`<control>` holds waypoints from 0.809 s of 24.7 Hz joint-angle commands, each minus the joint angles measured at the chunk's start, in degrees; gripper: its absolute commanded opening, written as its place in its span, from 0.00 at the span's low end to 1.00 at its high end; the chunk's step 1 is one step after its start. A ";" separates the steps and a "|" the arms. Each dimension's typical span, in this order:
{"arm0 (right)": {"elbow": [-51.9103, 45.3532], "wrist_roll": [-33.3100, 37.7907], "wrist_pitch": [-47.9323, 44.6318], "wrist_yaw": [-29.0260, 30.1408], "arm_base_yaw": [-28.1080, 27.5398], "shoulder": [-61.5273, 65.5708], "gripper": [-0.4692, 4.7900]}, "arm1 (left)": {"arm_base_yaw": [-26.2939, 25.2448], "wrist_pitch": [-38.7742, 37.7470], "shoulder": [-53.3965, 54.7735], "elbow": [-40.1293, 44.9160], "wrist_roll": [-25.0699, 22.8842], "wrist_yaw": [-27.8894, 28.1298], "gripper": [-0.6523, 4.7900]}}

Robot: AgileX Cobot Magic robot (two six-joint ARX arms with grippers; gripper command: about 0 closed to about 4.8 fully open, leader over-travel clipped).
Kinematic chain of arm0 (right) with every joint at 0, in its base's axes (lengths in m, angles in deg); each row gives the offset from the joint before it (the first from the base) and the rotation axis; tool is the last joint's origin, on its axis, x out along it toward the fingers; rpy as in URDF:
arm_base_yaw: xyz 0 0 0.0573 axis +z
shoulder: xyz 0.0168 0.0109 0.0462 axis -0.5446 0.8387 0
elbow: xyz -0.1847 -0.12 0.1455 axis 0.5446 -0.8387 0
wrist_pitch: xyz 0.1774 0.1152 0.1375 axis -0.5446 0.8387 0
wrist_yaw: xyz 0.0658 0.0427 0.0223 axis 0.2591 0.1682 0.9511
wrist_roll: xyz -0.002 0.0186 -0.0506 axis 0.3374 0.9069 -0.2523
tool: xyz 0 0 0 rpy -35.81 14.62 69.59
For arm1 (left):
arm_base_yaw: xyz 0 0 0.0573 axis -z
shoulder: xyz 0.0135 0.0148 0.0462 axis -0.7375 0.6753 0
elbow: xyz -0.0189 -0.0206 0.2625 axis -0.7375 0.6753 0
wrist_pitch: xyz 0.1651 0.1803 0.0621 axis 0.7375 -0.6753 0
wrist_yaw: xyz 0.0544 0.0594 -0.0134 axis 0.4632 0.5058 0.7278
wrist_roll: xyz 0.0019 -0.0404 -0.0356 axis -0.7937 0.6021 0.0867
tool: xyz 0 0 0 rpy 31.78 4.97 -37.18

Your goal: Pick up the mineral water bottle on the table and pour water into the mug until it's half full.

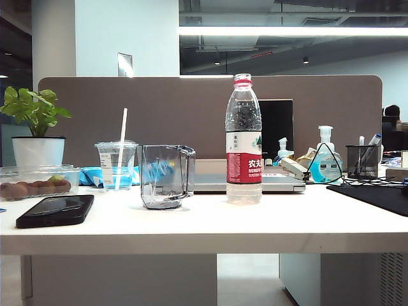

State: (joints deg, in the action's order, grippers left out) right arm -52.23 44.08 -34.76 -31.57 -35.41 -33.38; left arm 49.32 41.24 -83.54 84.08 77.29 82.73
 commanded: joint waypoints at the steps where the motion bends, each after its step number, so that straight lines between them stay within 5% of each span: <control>1: -0.44 0.26 -0.77 0.11 -0.02 0.04 0.08 | 0.02 0.39 0.04 -0.20 0.13 -0.39 0.11; 20: -0.20 3.21 -3.34 0.13 0.02 0.00 0.08 | 0.02 0.48 0.04 -0.24 0.13 -0.22 0.11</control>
State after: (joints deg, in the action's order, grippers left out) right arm -52.23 44.80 -36.68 -31.55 -35.39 -33.38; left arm 49.32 41.19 -83.54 84.08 77.25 82.75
